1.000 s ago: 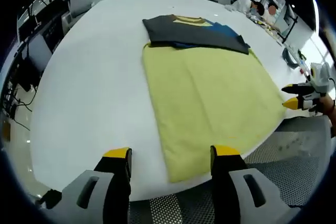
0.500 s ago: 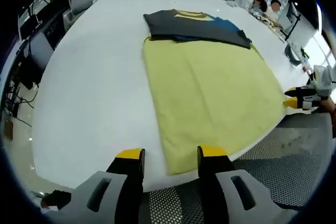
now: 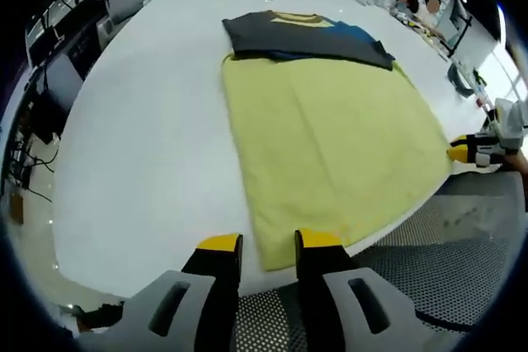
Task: Fold the garment on the visible template until the final outline fits inside the template.
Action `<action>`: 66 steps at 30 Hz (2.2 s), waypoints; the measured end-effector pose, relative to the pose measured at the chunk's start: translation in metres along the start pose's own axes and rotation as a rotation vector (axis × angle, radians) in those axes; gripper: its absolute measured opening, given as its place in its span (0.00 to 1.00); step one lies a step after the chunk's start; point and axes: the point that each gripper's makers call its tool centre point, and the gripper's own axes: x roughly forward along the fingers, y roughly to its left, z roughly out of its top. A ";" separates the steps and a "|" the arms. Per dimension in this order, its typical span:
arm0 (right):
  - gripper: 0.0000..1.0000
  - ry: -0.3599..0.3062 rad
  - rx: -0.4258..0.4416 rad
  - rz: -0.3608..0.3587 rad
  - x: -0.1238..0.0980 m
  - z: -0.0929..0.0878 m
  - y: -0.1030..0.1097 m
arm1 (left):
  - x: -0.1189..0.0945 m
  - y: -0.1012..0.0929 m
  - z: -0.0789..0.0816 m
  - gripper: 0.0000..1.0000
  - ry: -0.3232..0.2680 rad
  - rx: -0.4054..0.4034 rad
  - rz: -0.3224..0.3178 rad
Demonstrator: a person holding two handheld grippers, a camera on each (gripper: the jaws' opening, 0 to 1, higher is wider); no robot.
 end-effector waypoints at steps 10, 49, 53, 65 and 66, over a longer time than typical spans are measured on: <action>0.03 -0.014 -0.034 -0.022 0.001 0.000 -0.004 | 0.002 0.007 0.002 0.08 -0.003 0.041 0.040; 0.00 0.101 -0.107 0.032 -0.037 0.001 0.006 | -0.028 -0.005 -0.016 0.03 0.136 0.198 -0.017; 0.00 0.107 -0.102 0.025 -0.044 -0.001 0.008 | -0.034 -0.009 -0.022 0.03 0.153 0.240 -0.018; 0.00 0.006 -0.077 0.017 -0.062 0.032 0.006 | -0.054 -0.005 0.004 0.02 0.039 0.134 -0.016; 0.00 -0.015 -0.065 0.019 -0.063 0.039 0.005 | -0.056 -0.003 0.010 0.02 0.022 0.128 -0.013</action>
